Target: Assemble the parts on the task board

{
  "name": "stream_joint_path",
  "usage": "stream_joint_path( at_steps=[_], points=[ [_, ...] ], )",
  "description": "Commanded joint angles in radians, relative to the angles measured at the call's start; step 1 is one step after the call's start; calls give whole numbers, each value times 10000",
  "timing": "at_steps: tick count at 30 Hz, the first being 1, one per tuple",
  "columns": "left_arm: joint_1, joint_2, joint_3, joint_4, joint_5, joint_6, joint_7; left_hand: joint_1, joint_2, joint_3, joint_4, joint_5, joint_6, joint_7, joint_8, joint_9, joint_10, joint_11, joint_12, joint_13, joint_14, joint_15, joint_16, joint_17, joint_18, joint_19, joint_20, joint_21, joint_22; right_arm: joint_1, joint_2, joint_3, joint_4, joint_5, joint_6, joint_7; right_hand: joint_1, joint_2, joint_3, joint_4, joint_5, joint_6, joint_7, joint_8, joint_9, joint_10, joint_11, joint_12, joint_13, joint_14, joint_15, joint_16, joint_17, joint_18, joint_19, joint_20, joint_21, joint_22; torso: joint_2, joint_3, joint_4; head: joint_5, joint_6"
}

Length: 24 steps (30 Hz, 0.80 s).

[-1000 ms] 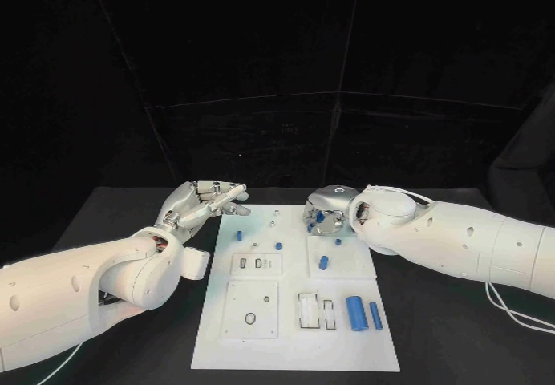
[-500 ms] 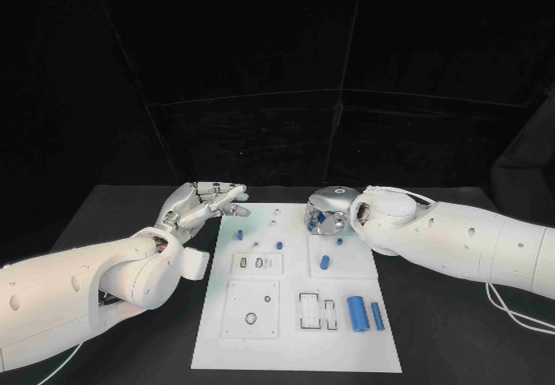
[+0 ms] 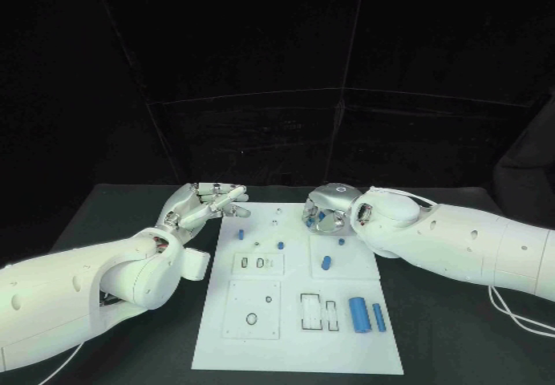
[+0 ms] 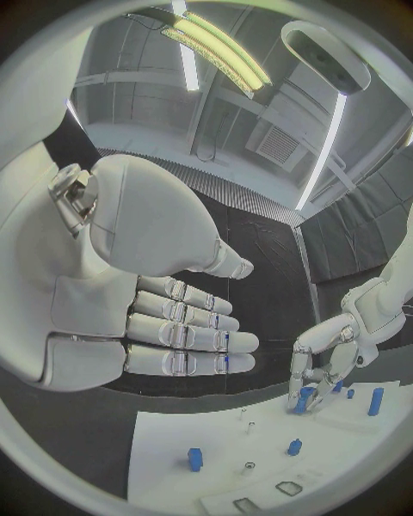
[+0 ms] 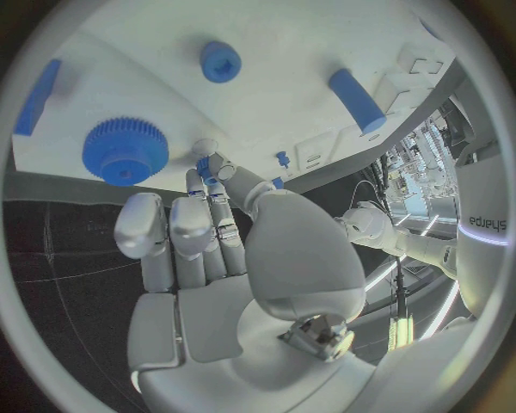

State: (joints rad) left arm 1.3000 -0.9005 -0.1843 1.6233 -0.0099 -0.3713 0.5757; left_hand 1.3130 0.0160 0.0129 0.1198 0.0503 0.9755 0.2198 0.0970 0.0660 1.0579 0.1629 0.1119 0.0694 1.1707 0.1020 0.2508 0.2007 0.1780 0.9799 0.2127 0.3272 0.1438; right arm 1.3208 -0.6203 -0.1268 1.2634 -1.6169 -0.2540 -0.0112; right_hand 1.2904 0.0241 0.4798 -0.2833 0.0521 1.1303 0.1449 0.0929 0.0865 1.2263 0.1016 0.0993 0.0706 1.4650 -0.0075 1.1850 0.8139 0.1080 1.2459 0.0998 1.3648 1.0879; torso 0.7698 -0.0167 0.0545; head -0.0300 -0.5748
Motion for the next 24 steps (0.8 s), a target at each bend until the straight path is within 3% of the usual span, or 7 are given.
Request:
stream_joint_path(
  at_steps=[1,4,8,11,12,19,24],
  points=[
    [11,-11,6,-2,58,150,9,-26,101,21,-74,17,6,57,-71,-11,-40,10,-39,-11,81,8,-52,14,48,64,1,-31,-16,22,-20,12,134,139,-1225,109,111,48,248,126,61,31,32,-45,-12,314,-295,-44,70,33,-28,83,33,-99,59,-12,73,43,32,-18,2,46,58],
    [11,-14,6,-11,81,163,1,-26,101,21,-74,17,6,57,-71,-11,-40,10,-39,-11,81,8,-52,14,48,64,1,-31,-16,23,-10,23,199,174,-1473,-3,77,-13,304,138,113,14,44,-75,-16,292,-280,-76,67,20,-18,97,32,-100,51,-4,93,61,39,-23,5,69,79],
    [11,-9,6,-22,98,171,-10,-25,105,22,-78,17,7,57,-72,-10,-41,10,-42,-11,82,8,-53,17,48,66,0,-31,-16,24,214,236,47,198,-1730,-209,9,-100,322,173,115,2,52,-102,-19,275,-268,-107,66,11,-7,122,49,-104,48,8,115,89,66,-25,18,80,135],
    [11,3,6,-30,97,184,-15,-25,105,22,-80,17,7,57,-73,-10,-41,10,-42,-11,81,8,-54,17,48,65,1,-32,-17,24,415,325,-126,206,-1854,-326,-29,-145,334,200,106,-18,59,-125,-24,252,-260,-131,62,7,1,137,58,-106,47,16,127,103,89,-16,24,65,158],
    [11,5,6,-31,97,191,-17,-25,105,22,-80,17,7,57,-73,-10,-41,10,-42,-11,81,8,-54,17,48,65,1,-32,-17,24,484,344,-192,209,-1881,-353,-37,-155,336,206,104,-23,61,-131,-25,246,-258,-137,61,5,3,139,57,-107,47,18,130,107,91,-30,40,44,168],
    [11,23,5,-33,110,226,-22,-28,116,18,-107,16,11,60,-84,-8,-41,14,-58,-10,45,19,-86,28,41,48,6,-51,-29,25,1101,410,-840,274,-1861,-400,-107,-242,383,275,103,-96,83,-196,-42,161,-228,-211,45,-12,27,160,51,-103,16,41,139,104,117,-51,47,71,169],
    [12,33,6,-22,150,217,-38,-31,123,16,-121,16,10,62,-91,-7,-43,17,-67,-10,28,24,-102,34,38,38,9,-61,-35,26,1476,421,-1200,294,-1653,-391,-116,-254,402,293,100,-118,90,-213,-47,134,-220,-232,39,-12,34,180,79,-104,13,48,143,110,134,-39,35,59,177]
  ],
)
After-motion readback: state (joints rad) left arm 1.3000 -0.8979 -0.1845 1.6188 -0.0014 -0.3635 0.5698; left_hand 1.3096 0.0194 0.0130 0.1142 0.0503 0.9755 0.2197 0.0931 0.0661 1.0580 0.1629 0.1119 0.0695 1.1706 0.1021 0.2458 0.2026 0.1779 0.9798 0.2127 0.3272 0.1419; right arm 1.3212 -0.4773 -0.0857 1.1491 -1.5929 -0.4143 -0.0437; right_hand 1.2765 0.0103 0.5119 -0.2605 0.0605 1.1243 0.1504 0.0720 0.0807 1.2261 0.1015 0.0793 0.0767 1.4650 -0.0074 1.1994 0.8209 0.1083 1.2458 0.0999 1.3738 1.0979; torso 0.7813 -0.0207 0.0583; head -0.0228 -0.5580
